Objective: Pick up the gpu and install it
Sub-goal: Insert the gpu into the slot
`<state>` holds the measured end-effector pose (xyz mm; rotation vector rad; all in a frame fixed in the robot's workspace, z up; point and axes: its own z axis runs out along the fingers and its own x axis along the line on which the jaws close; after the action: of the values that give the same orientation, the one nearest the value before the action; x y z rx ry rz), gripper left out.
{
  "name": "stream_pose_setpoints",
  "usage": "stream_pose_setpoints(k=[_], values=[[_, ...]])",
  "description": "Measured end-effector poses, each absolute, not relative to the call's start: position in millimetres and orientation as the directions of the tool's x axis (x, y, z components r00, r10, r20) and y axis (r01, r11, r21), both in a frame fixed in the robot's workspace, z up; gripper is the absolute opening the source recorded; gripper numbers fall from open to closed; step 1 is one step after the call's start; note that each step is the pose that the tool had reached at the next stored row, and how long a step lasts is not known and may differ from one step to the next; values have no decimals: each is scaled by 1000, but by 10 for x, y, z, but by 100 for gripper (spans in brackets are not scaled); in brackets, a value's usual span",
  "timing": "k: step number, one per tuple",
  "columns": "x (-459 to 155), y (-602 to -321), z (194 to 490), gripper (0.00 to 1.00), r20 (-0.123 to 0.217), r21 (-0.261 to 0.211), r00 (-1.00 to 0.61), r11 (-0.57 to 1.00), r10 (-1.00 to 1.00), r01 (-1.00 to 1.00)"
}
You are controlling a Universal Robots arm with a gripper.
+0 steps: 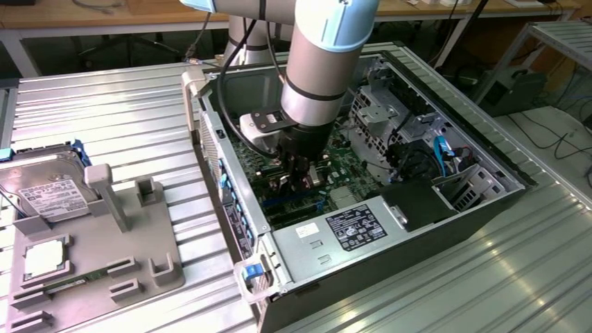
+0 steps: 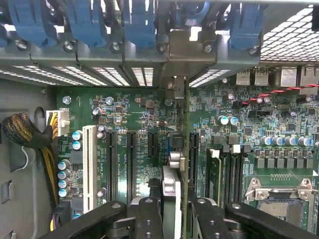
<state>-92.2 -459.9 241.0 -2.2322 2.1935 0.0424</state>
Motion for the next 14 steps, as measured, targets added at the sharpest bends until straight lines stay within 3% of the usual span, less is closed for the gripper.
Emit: stream_pose_setpoints(k=[14], values=[[-922, -4598, 2426, 28, -28, 10, 17, -18, -999, -1000]])
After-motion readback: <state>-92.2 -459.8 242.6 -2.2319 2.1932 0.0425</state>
